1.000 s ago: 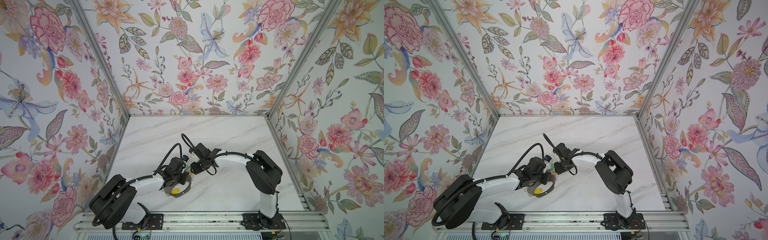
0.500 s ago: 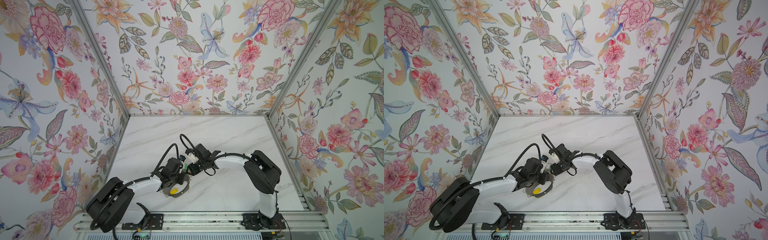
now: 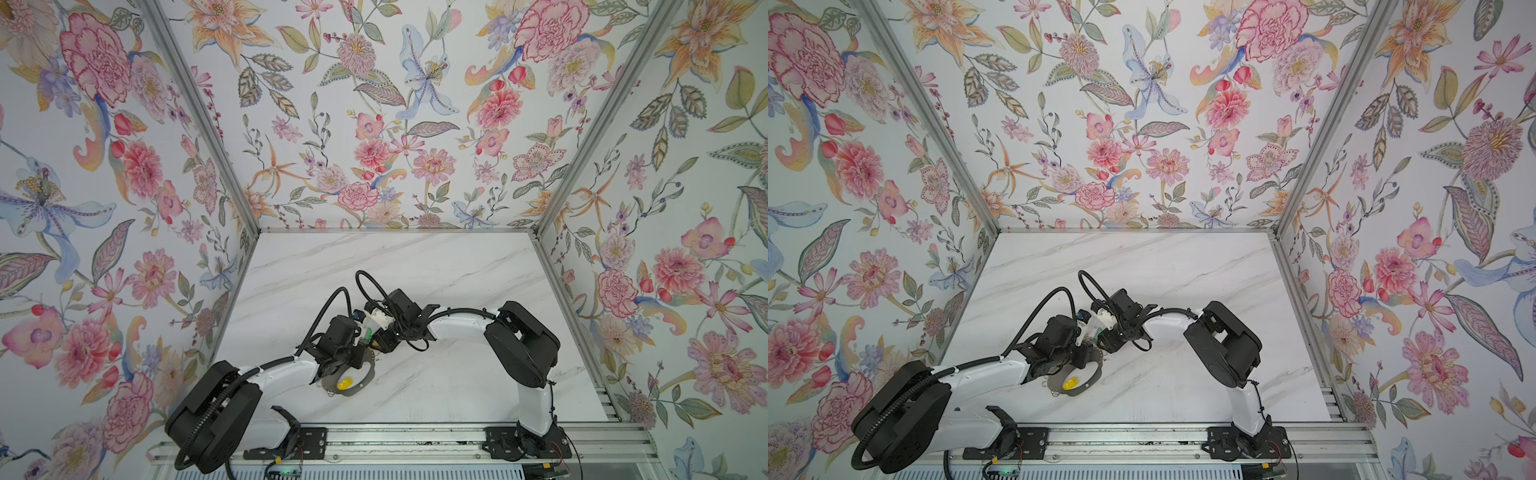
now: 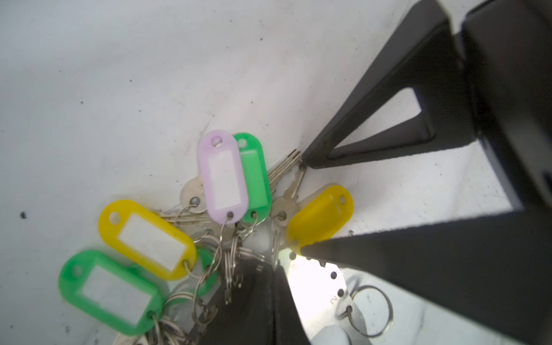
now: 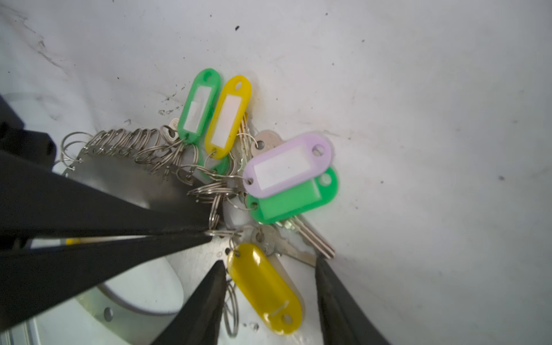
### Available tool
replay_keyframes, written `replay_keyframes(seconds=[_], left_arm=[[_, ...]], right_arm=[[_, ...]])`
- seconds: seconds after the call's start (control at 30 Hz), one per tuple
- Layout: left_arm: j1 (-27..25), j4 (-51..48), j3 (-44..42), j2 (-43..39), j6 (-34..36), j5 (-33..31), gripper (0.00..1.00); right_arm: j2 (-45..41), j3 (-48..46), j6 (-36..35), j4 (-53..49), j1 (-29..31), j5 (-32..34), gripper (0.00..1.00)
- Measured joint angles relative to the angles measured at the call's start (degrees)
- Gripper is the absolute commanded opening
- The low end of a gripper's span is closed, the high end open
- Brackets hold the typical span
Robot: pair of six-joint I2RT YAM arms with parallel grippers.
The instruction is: Remove the keys from the keyring
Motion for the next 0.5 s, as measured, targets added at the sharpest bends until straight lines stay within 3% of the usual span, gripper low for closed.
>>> replay_keyframes(seconds=[0.5], left_arm=[[2.19,-3.48,-0.02,-3.93,0.26,-0.7,0.0]], right_arm=[[2.03,1.53,-2.36,3.19,1.75,1.81,0.48]])
